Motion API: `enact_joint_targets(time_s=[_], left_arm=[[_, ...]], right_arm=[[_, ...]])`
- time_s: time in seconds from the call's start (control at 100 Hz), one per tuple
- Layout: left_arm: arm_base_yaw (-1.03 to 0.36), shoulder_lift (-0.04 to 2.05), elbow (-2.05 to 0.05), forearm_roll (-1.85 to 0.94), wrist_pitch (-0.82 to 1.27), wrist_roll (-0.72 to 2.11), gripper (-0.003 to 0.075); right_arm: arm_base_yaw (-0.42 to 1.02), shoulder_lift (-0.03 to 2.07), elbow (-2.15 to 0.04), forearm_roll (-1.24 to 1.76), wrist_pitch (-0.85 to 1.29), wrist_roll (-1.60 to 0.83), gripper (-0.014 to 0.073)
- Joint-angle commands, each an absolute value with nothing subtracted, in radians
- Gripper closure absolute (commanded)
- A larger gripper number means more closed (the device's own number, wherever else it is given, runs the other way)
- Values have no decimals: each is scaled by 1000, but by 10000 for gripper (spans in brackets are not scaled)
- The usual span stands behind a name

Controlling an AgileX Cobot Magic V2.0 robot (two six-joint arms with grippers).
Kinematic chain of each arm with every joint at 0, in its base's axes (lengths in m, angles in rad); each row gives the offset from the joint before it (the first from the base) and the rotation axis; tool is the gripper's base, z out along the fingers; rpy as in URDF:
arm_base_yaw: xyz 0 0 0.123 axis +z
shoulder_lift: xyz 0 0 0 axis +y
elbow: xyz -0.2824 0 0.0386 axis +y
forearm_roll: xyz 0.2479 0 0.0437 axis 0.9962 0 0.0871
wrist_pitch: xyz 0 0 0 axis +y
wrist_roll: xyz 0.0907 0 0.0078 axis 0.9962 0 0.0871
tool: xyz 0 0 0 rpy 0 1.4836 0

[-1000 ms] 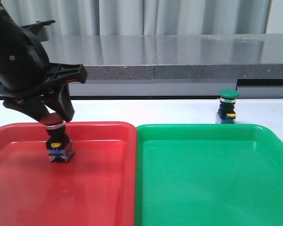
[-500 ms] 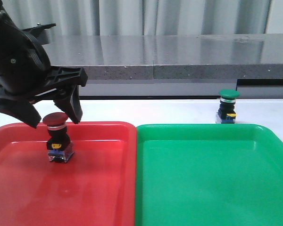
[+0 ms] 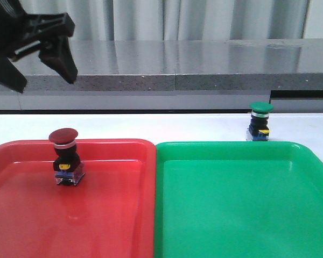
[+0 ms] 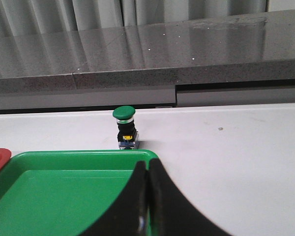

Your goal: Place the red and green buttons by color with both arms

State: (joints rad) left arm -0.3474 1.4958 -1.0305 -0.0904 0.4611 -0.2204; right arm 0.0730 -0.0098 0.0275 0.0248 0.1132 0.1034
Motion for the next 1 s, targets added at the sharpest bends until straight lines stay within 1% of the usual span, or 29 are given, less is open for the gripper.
enact_joint_targets(time_s=[0.0,0.15,0.29,0.46,0.7,0.99], left_arm=[[-316,1409,-1054,-82,414,-230,152],[-286,1326,-1052,-54,428,-230,152],[-276,1232,-1003,-16,421,-230,152],[-271,1088,-868,-15,374,-230,152],[-266,819,-646,-15,289,-251,152],[-266,535,-471,-15,287,-251,155]], right_arm=[[76,-27,13,14,38,100,694],[76,-27,13,14,38,100,694],[76,-27,13,14,38,100,694],[76,-27,13,14,38,100,694],[76,-27,13,14,38,100,694],[76,-27,13,14,38,100,694]])
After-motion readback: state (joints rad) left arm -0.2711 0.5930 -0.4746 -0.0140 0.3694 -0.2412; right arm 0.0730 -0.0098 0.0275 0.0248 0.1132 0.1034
